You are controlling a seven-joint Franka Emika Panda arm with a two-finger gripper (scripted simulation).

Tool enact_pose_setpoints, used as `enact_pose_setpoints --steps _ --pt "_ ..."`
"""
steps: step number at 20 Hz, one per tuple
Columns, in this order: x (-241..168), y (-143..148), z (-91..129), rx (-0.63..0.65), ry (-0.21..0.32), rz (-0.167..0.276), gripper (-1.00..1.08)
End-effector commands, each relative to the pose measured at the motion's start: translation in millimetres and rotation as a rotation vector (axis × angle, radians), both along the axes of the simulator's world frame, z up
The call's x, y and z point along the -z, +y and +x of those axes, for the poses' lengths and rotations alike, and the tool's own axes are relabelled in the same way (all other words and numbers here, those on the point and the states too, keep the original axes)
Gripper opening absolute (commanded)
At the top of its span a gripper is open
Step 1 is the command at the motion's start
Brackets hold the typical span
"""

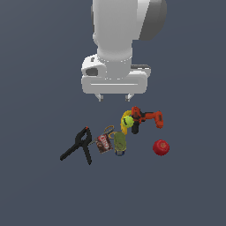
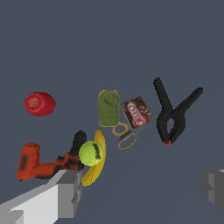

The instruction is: Pick up a designated object from a clutter of objects.

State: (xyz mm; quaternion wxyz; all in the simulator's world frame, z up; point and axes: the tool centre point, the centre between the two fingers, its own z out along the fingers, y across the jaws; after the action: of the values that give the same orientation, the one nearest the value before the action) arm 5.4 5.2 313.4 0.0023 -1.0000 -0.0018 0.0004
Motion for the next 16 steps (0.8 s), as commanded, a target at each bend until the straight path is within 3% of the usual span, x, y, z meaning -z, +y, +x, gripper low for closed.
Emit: enact_pose_setpoints --steps 1,10,16 --pt "0 0 0 0.0 0.0 0.0 1.0" --pt "6 24 2 -0.002 0.014 0.028 1.0" --pt "9 23 3 -0.002 0.013 0.027 1.0"
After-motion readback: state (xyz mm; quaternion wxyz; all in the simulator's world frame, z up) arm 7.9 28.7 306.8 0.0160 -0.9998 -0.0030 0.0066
